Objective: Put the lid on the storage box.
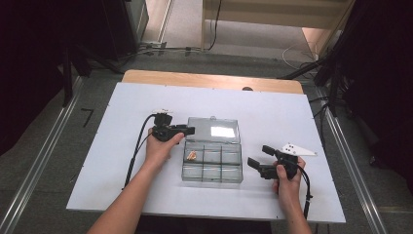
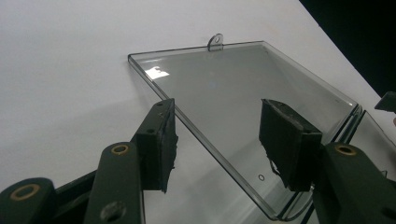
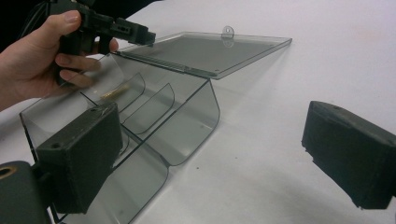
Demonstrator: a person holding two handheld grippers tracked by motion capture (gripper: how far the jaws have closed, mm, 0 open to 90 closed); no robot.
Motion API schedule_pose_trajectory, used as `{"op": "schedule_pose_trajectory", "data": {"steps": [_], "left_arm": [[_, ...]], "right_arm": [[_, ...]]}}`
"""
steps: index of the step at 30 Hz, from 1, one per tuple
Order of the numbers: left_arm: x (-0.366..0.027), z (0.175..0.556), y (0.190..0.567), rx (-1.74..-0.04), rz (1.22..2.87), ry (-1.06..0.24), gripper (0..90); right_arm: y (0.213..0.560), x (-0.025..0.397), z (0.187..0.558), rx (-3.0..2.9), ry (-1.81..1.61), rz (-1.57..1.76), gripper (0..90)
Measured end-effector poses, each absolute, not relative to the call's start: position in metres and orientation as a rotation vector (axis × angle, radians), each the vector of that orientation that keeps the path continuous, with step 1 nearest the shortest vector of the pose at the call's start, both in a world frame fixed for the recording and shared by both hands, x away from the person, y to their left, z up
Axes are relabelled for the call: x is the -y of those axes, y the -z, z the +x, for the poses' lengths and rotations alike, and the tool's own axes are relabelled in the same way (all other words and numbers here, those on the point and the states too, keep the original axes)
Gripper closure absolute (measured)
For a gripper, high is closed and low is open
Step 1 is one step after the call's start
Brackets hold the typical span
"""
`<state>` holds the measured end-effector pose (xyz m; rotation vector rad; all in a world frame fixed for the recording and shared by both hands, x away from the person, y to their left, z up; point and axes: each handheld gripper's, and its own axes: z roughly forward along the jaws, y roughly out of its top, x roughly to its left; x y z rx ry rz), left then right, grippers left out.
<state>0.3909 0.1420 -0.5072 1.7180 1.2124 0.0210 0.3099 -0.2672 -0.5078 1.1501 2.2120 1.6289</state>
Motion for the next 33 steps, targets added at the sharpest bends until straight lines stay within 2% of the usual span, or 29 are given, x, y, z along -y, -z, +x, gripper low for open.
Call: {"op": "schedule_pose_trajectory", "data": {"steps": [11, 18, 33], "left_arm": [[-0.14, 0.386, 0.514, -1.23, 1.692, -0.011, 42.7], [-0.137, 0.38, 0.514, -1.191, 1.71, -0.057, 40.8], [-0.138, 0.38, 0.514, -1.187, 1.712, -0.027, 38.9]], "right_arm": [[0.508, 0.267, 0.31, -2.211, -1.624, 1.154, 3.5], [0.507, 0.266, 0.31, -2.206, -1.609, 1.148, 3.5], [0.495, 0.259, 0.309, -2.231, -1.537, 1.148, 3.0]]}}
